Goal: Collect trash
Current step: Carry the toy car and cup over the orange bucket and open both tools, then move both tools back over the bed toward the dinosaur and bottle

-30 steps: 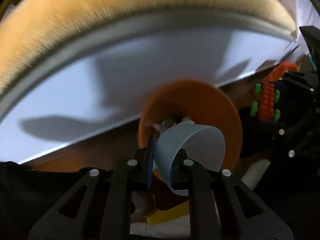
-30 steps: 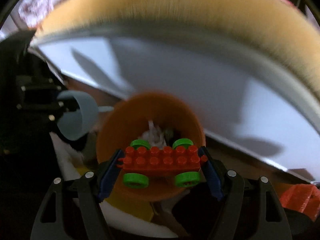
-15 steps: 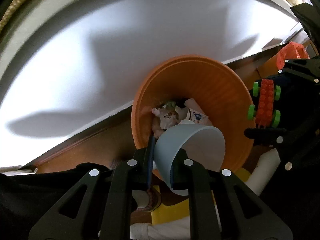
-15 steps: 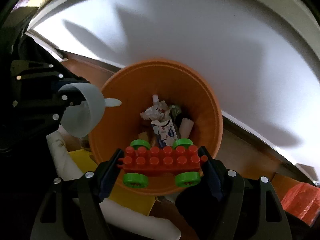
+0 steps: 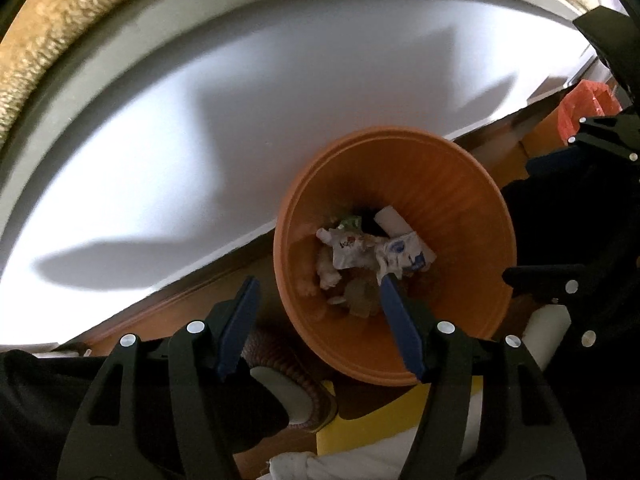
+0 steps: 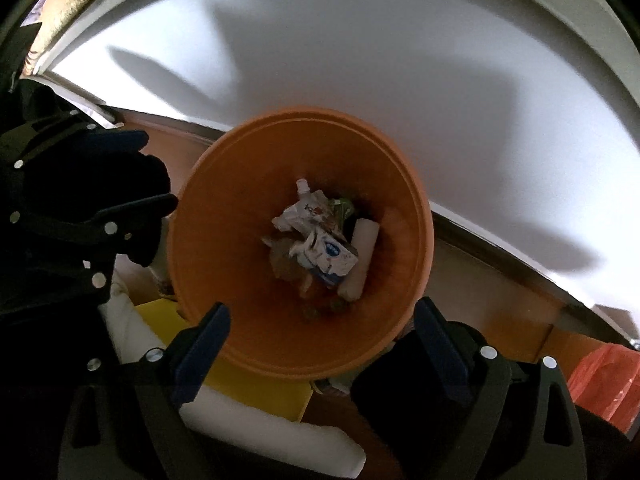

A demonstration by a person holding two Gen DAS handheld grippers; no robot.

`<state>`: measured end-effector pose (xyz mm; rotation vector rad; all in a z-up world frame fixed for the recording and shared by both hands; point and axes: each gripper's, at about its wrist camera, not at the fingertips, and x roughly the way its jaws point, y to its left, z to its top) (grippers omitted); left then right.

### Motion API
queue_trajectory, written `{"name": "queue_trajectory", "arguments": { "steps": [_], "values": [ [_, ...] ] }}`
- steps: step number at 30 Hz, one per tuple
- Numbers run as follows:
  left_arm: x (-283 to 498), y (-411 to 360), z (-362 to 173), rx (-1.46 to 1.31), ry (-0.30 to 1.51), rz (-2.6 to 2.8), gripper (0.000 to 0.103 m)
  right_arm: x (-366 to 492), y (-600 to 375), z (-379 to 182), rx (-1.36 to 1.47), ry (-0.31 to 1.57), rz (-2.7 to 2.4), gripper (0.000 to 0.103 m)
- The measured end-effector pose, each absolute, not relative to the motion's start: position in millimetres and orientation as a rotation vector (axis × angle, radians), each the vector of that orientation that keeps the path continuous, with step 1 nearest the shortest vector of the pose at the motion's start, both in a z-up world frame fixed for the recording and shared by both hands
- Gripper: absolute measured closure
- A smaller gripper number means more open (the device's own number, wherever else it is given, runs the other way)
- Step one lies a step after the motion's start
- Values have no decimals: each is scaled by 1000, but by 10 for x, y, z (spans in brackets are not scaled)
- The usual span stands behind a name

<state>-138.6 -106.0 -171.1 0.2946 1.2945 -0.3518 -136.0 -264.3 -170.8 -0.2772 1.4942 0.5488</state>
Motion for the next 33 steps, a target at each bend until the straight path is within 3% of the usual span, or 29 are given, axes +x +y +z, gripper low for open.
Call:
{"name": "queue_trajectory", "arguments": {
  "steps": [9, 16, 18, 24, 31, 33],
  "values": [
    [-1474, -977, -1295, 235, 1186, -380, 42, -1449, -2815, -1152, -217, 1390, 570, 12],
    [-1445, -791, -571, 151, 1001, -391, 42, -1201, -3098, -193, -92, 1152, 598, 8],
    [-1357, -757, -396, 140, 952, -376, 34, -999, -3132, -8, -52, 1091, 574, 7],
    [-819, -691, 45, 122, 816, -297, 32, -127, -3107, 282, 134, 1006, 530, 7],
    [-3, -770, 211, 58, 805, -330, 32, 704, -3081, 464, 176, 945, 423, 7],
    [204, -925, 235, 74, 800, -351, 23, 822, -3220, 471, 205, 924, 375, 7]
  ]
}}
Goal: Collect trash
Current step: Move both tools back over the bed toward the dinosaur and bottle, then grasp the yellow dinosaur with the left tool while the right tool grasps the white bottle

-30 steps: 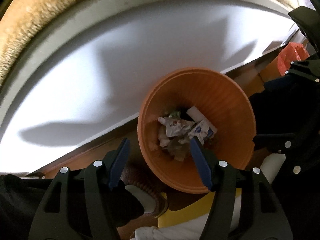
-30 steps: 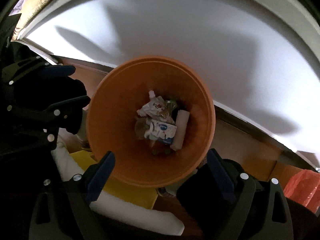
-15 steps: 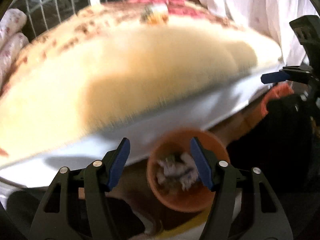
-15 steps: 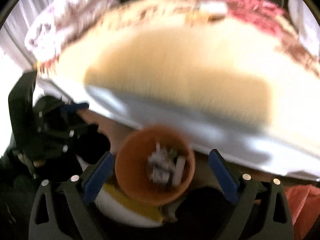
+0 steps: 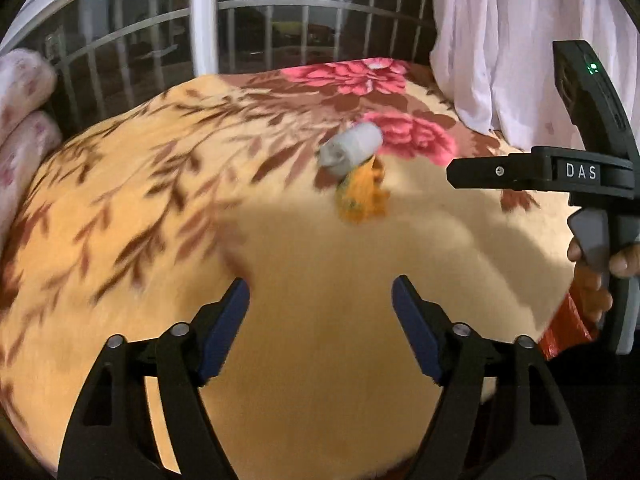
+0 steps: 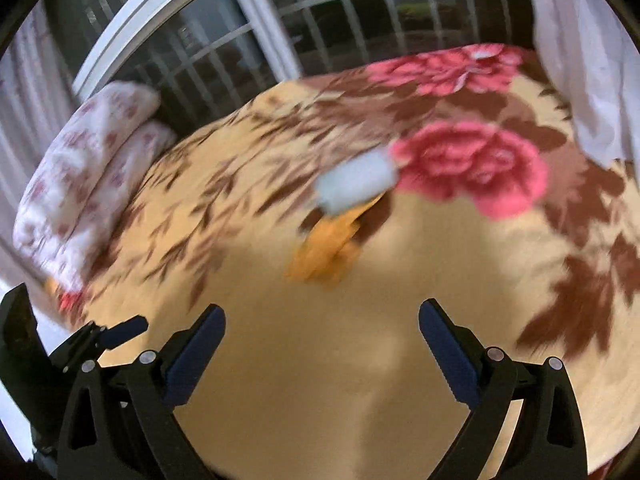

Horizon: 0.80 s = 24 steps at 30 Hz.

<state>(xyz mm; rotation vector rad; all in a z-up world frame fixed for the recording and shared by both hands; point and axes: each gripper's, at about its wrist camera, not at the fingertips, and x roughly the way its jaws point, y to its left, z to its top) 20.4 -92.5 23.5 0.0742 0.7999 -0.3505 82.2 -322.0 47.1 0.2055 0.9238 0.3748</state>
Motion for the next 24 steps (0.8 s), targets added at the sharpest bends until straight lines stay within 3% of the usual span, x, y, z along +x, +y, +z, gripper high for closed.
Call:
{"name": "queue_trajectory", "arguments": {
  "steps": [7, 14, 16, 24],
  "values": [
    [1031, -1470, 55, 164, 852, -407, 20, 770, -4253, 336, 463, 780, 99, 7],
    [1583, -1822, -226, 146, 980, -426, 20, 661, -4725, 15, 620, 753, 49, 6],
    [1666, -1871, -323, 147, 1019, -412, 48, 674, -4704, 4, 609, 758, 59, 6],
    [1379, -1679, -244, 128, 990, -378, 51, 597, -4499, 43, 555, 755, 126, 6]
  ]
}}
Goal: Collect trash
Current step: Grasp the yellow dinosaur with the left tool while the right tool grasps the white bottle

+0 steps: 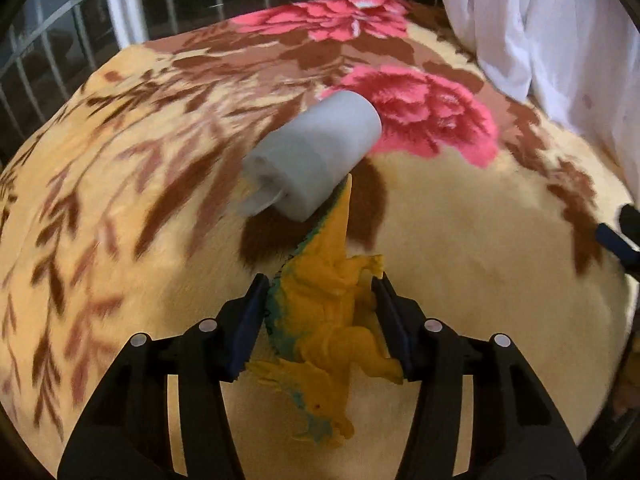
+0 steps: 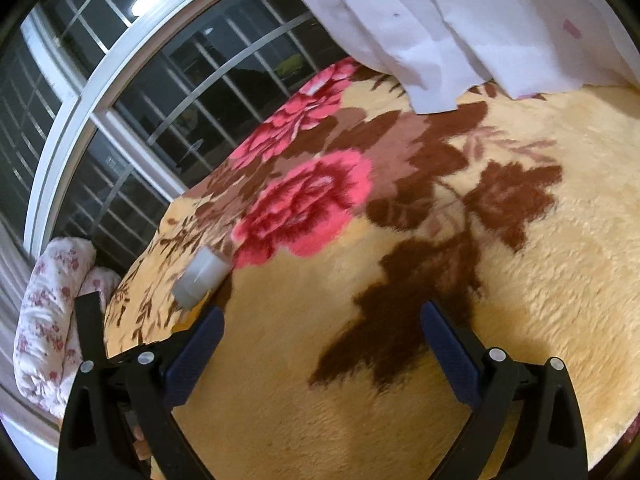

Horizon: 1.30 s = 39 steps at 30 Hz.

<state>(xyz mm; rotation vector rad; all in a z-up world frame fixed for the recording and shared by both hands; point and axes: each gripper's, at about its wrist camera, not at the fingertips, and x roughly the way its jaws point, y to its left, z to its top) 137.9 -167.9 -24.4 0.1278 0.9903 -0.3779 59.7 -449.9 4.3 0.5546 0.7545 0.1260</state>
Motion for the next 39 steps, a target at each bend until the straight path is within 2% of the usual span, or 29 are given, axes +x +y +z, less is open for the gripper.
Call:
{"name": "queue_trajectory", "arguments": {
  "steps": [9, 15, 22, 26, 28, 30, 31, 35, 39],
  "values": [
    [625, -679, 103, 110, 873, -198, 51, 706, -3865, 116, 481, 852, 356, 6],
    [670, -137, -102, 47, 907, -34, 51, 1303, -3400, 129, 592, 1015, 389, 6],
    [766, -40, -275, -14, 909, -21, 50, 2067, -2966, -55, 667, 1152, 207, 7],
    [760, -35, -287, -28, 890, -13, 50, 2359, -2851, -205, 743, 1182, 89, 21],
    [780, -6, -290, -50, 892, -19, 50, 2454, -2744, -256, 729, 1205, 37, 37],
    [793, 25, -292, -70, 894, -23, 50, 2507, -2611, -269, 648, 1208, -27, 42],
    [793, 31, -295, -76, 895, -23, 50, 2506, -2512, -250, 565, 1194, -64, 55],
    [781, 14, -296, -66, 889, -16, 50, 2373, -2357, -184, 373, 1143, 6, 56],
    [763, 23, -293, -71, 880, -18, 50, 2062, -2553, -19, 422, 1065, 159, 56]
  ]
}}
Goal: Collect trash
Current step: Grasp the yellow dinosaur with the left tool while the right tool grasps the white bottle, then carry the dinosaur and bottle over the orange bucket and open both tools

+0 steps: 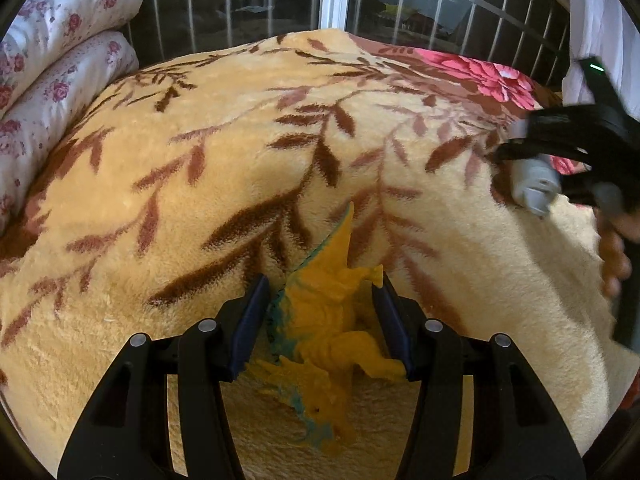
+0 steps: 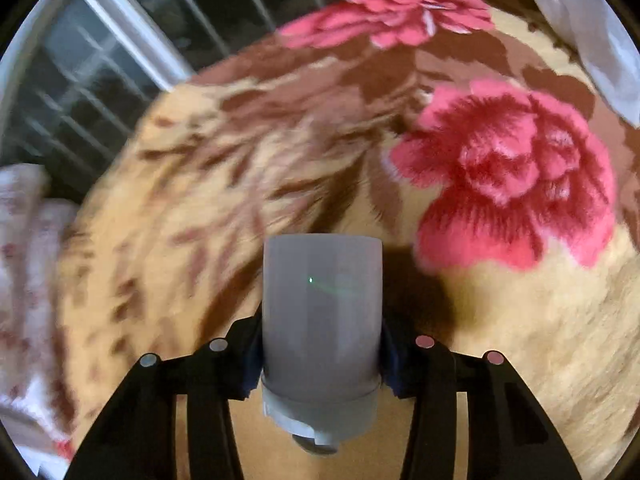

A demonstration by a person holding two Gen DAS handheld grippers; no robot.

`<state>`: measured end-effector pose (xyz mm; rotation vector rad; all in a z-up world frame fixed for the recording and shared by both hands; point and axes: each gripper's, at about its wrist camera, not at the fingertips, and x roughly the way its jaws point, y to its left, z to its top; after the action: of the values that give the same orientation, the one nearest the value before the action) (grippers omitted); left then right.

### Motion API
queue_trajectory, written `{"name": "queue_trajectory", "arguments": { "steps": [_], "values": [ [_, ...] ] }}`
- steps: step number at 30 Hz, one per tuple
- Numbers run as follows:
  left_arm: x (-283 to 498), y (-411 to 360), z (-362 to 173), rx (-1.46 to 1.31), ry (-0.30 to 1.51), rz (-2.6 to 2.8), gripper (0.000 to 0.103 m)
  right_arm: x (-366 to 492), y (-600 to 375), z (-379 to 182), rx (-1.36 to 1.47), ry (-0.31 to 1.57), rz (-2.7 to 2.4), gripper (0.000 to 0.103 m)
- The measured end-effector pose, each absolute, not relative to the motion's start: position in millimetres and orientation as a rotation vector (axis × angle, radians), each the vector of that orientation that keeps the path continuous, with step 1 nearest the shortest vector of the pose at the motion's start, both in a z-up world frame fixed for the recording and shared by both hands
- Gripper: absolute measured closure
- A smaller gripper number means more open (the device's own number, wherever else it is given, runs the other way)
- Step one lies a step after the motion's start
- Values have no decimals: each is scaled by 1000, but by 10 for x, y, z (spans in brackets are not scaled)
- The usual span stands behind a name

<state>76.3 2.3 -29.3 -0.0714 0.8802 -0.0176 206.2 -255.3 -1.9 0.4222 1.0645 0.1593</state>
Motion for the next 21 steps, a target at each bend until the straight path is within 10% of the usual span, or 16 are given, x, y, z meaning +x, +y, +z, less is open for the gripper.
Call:
{"name": "queue_trajectory", "arguments": {
  "steps": [21],
  "values": [
    [-662, -243, -21, -109, 786, -231, 51, -590, -2977, 358, 159, 1027, 565, 56]
  ]
}}
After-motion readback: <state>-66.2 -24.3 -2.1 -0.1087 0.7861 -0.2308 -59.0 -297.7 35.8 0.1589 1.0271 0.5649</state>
